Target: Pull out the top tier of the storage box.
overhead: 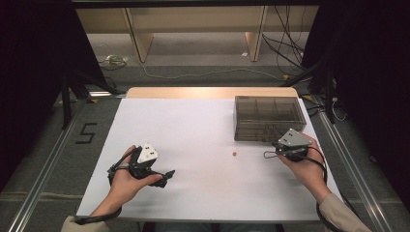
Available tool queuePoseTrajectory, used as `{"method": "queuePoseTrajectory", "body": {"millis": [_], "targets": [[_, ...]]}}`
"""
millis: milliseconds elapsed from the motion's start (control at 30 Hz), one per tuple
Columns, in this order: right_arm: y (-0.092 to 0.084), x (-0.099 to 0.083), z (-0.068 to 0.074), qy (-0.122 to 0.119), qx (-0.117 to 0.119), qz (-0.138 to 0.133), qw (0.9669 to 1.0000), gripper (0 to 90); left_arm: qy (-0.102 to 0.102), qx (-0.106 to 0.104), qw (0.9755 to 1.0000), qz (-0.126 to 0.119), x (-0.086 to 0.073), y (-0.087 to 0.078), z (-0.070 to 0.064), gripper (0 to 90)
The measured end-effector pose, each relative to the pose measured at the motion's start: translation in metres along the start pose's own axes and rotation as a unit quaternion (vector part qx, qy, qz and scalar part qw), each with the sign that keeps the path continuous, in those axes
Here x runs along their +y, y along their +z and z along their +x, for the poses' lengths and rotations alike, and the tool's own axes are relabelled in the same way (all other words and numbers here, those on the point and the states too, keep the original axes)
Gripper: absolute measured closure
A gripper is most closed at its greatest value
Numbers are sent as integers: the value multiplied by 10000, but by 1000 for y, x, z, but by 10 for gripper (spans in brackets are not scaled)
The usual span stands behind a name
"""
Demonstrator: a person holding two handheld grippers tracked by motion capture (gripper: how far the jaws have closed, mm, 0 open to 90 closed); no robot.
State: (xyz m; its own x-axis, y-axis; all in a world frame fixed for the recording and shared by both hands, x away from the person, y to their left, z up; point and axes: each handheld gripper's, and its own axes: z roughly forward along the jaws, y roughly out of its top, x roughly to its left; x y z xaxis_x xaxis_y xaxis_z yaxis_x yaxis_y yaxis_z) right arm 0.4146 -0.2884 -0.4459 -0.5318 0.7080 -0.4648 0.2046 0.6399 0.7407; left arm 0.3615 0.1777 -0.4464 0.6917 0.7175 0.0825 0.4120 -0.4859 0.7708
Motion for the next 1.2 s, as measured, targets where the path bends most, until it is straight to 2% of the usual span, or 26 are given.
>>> {"method": "queuePoseTrajectory", "body": {"millis": [100, 267, 433, 600, 700, 833, 1000, 1033, 1200], "targets": [[6, 2, -3, -78, -127, 49, 9999, 570, -7, 0, 10000, -7, 0, 0, 0, 1], [14, 4, -3, -353, -303, 73, 9989, 604, -6, -25, 10000, 29, -1, 1, 0, 3], [18, 5, -3, -534, -367, 116, 9978, 629, -13, -32, 10000, 27, -1, 1, 0, 5], [21, 8, 0, -846, -550, 178, 9947, 682, -15, -44, 10000, 27, -1, 1, 0, 8], [21, 9, 2, -1076, -676, 238, 9916, 708, -5, -59, 10000, 51, -2, 2, 0, 9], [22, 11, 4, -1266, -842, 323, 9878, 746, -12, -54, 10000, 30, -1, 2, 0, 10], [22, 13, 6, -1407, -940, 384, 9848, 761, -1, -53, 10000, 64, -2, 2, 0, 12], [22, 14, 7, -1575, -1007, 457, 9813, 769, -3, -56, 10000, 60, -2, 2, 0, 12], [24, 17, 11, -1847, -1135, 596, 9744, 780, 0, -59, 10000, 60, -2, 2, 0, 16]]}}
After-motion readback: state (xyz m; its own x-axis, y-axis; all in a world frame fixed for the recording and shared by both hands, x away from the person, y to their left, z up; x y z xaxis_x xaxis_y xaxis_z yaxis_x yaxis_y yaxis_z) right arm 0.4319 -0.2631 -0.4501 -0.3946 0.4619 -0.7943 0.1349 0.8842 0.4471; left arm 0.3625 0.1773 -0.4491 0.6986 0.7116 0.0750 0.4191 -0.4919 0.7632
